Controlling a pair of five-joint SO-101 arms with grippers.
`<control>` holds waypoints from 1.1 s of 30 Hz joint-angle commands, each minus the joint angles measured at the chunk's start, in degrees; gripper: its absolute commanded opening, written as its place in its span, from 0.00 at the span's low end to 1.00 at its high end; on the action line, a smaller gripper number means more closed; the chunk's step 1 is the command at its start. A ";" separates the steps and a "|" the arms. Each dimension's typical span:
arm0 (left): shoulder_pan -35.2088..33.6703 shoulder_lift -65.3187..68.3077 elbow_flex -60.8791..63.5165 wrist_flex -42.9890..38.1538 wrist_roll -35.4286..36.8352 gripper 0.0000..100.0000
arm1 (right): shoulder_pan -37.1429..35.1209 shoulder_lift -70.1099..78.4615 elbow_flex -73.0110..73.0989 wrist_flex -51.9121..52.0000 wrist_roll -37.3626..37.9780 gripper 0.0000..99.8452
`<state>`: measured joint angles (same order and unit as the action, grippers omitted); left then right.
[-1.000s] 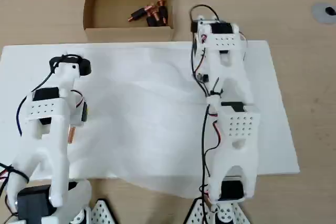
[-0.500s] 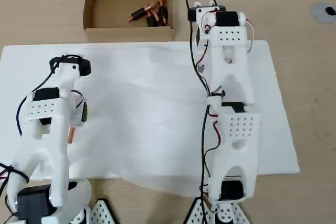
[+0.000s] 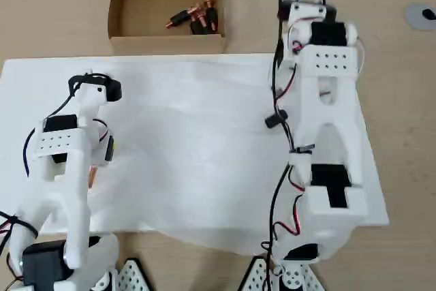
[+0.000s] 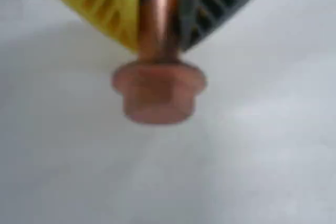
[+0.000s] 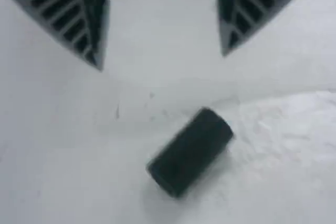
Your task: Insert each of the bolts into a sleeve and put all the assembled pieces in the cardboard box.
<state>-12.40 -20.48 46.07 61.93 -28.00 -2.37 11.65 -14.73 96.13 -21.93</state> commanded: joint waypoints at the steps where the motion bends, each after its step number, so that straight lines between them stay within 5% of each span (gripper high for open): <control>1: -0.09 -1.01 -0.35 -0.26 -0.53 0.01 | 0.48 -6.90 12.00 -8.09 -0.79 0.18; 18: -0.26 -0.92 -0.26 -0.18 -0.62 0.01 | -3.03 0.40 23.43 -28.22 -3.60 0.18; 29: -0.35 -0.92 -0.35 1.32 -0.62 0.01 | -2.95 9.89 22.99 -32.09 -3.52 0.18; 33: -0.26 -0.92 -0.26 1.32 -0.62 0.01 | -2.24 10.15 22.11 -31.91 -3.16 0.10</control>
<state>-12.40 -20.48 46.07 62.90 -28.00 -4.84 19.56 8.31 65.54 -25.19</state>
